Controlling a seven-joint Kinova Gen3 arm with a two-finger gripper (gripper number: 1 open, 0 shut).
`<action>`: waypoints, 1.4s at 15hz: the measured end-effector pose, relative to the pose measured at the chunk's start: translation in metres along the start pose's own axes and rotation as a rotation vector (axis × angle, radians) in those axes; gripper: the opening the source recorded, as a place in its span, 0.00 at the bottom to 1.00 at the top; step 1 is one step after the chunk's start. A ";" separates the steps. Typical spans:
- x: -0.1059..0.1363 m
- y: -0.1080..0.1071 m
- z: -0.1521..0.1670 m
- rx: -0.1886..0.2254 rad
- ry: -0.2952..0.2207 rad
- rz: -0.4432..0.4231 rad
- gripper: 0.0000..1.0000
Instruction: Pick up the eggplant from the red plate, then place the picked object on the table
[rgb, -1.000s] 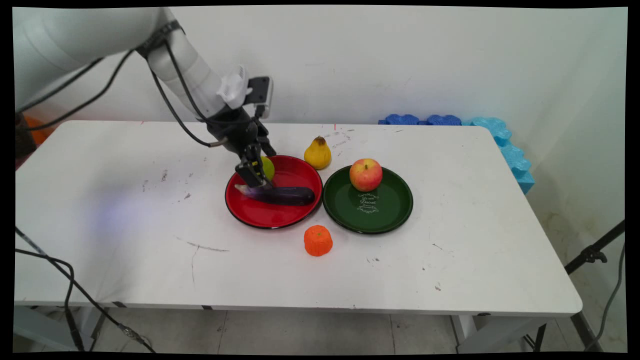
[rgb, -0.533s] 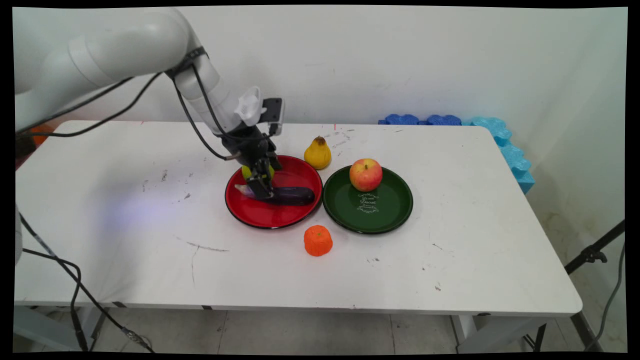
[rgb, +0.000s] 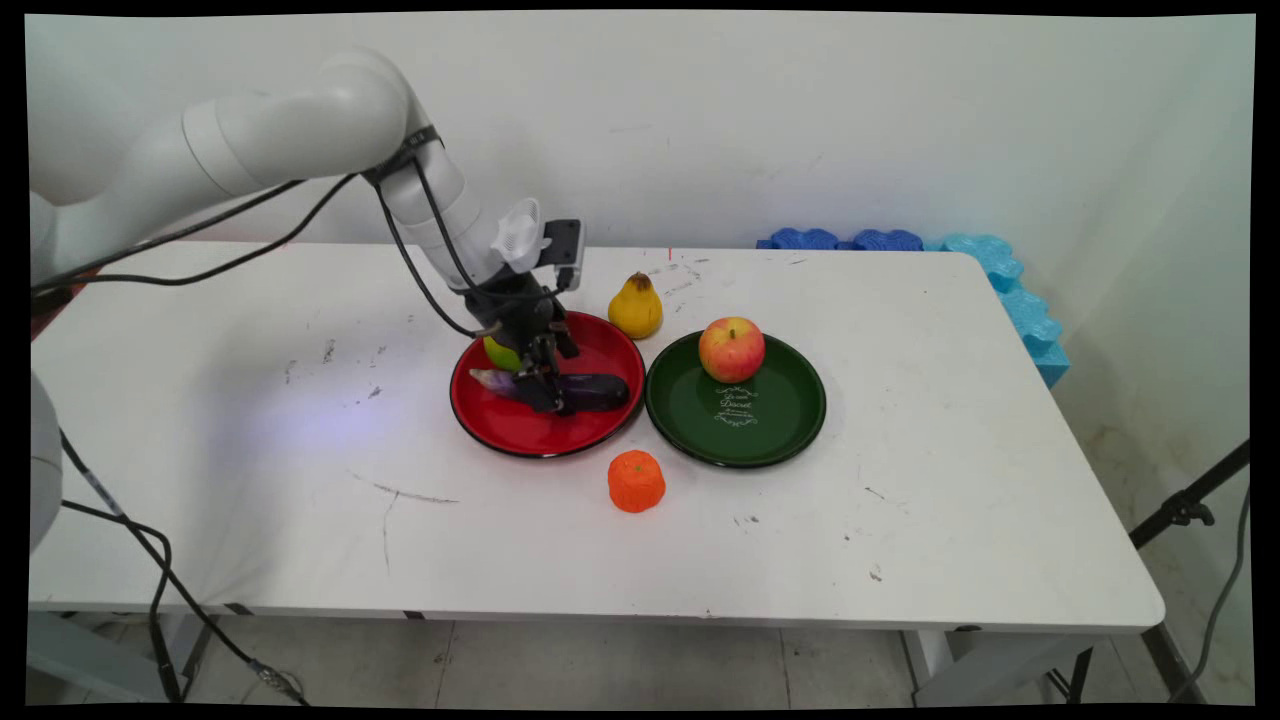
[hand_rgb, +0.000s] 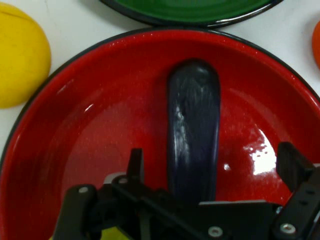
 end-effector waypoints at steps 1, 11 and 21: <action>0.000 0.000 0.003 -0.001 0.002 0.000 1.00; -0.002 -0.004 0.015 -0.006 0.018 0.017 0.00; 0.043 0.017 -0.066 0.036 0.129 -0.051 0.00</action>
